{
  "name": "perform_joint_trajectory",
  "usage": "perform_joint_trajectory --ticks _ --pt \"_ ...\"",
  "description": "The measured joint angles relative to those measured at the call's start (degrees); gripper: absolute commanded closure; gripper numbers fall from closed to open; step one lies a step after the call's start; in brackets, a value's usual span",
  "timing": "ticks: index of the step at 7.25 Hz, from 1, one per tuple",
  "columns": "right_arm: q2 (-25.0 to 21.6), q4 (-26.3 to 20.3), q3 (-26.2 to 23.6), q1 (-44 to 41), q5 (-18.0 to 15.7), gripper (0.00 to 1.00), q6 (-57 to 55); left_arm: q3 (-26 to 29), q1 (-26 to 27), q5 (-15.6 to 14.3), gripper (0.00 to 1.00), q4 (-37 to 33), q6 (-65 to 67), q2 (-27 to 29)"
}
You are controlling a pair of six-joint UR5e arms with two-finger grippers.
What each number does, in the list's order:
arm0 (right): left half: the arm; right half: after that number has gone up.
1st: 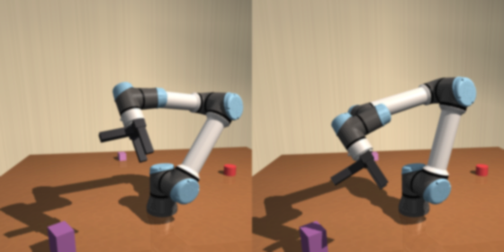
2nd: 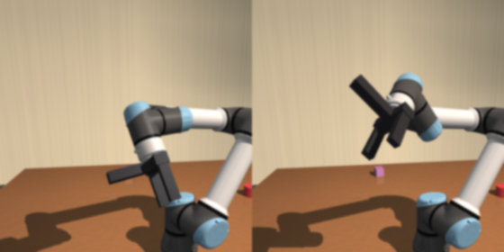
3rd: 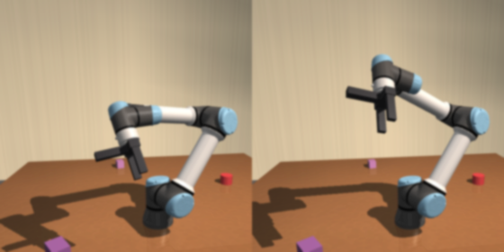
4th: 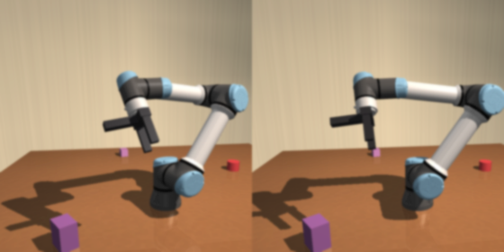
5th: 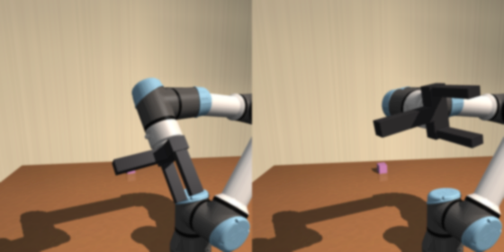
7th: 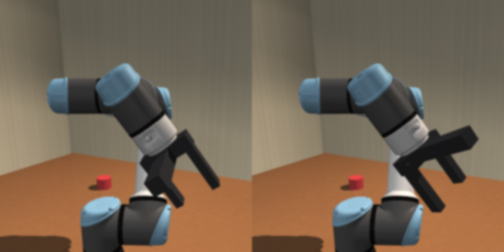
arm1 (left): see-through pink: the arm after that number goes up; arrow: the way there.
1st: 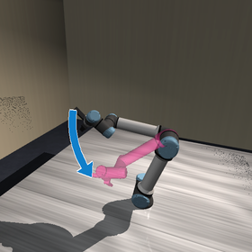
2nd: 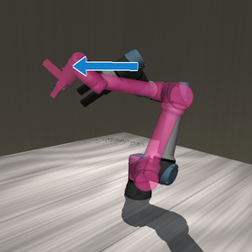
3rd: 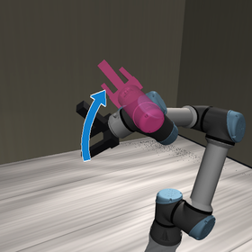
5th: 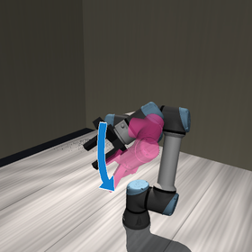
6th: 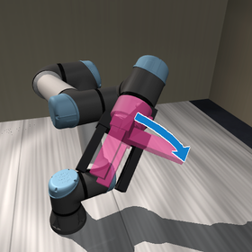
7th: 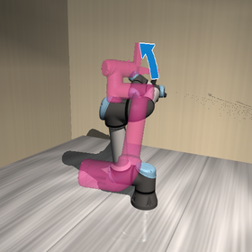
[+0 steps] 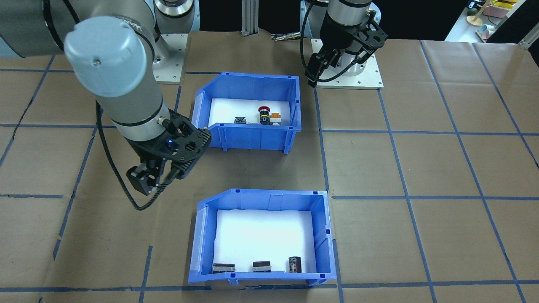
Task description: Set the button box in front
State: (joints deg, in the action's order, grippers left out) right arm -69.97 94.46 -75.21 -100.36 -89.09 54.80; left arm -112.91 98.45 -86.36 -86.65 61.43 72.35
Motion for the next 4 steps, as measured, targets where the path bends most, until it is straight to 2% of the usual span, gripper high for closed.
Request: perform_joint_trajectory --ticks 2,4 --pt "3.22 0.29 1.93 -6.22 -0.25 0.0 6.59 -2.71 4.76 1.78 0.01 -0.02 15.79 -2.45" --pt "7.04 5.36 2.52 -11.64 -0.44 0.0 8.52 -6.15 11.24 2.15 0.01 1.9 31.31 -3.95"
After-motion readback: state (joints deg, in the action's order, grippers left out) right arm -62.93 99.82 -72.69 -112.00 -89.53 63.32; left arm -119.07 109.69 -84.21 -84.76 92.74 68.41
